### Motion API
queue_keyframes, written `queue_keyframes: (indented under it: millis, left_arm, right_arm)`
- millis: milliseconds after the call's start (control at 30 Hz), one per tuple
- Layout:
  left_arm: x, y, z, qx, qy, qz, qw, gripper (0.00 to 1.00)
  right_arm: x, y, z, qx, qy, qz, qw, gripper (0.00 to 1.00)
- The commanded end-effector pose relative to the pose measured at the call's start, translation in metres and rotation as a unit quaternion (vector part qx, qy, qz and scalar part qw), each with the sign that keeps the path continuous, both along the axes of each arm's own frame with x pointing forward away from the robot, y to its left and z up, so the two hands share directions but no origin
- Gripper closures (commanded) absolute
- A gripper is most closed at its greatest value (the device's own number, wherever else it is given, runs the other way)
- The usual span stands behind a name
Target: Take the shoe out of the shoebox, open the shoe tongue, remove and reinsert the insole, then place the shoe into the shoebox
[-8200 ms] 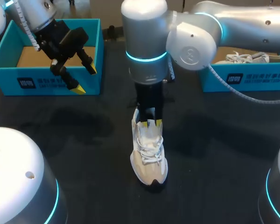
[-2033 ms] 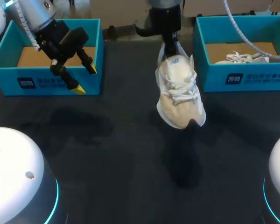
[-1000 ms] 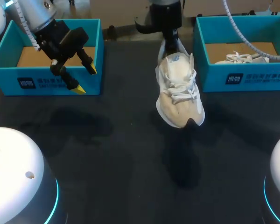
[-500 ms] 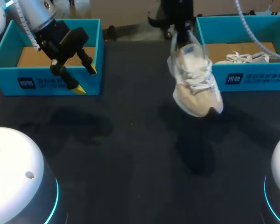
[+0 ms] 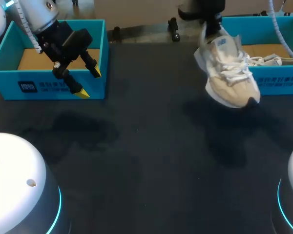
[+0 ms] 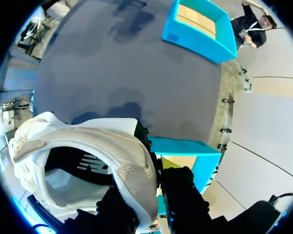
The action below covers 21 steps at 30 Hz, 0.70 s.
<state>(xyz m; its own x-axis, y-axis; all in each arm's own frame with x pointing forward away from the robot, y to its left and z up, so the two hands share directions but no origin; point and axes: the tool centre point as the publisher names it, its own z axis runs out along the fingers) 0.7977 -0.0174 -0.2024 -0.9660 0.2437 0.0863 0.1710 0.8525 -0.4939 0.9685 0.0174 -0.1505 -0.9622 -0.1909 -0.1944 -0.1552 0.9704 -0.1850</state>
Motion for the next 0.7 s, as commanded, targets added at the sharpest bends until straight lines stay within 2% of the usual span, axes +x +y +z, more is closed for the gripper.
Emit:
queue_keyframes:
  millis: [33, 700]
  left_arm:
    - [0.000, 0.000, 0.000, 0.001, 0.000, 0.000, 1.000, 0.00]
    - [0.000, 0.000, 0.000, 0.001, 0.000, 0.000, 1.000, 0.00]
  right_arm:
    - [0.010, -0.021, 0.001, 0.019, 0.003, 0.004, 1.000, 1.00]
    - [0.055, -0.116, 0.006, 0.006, 0.001, -0.002, 1.000, 1.00]
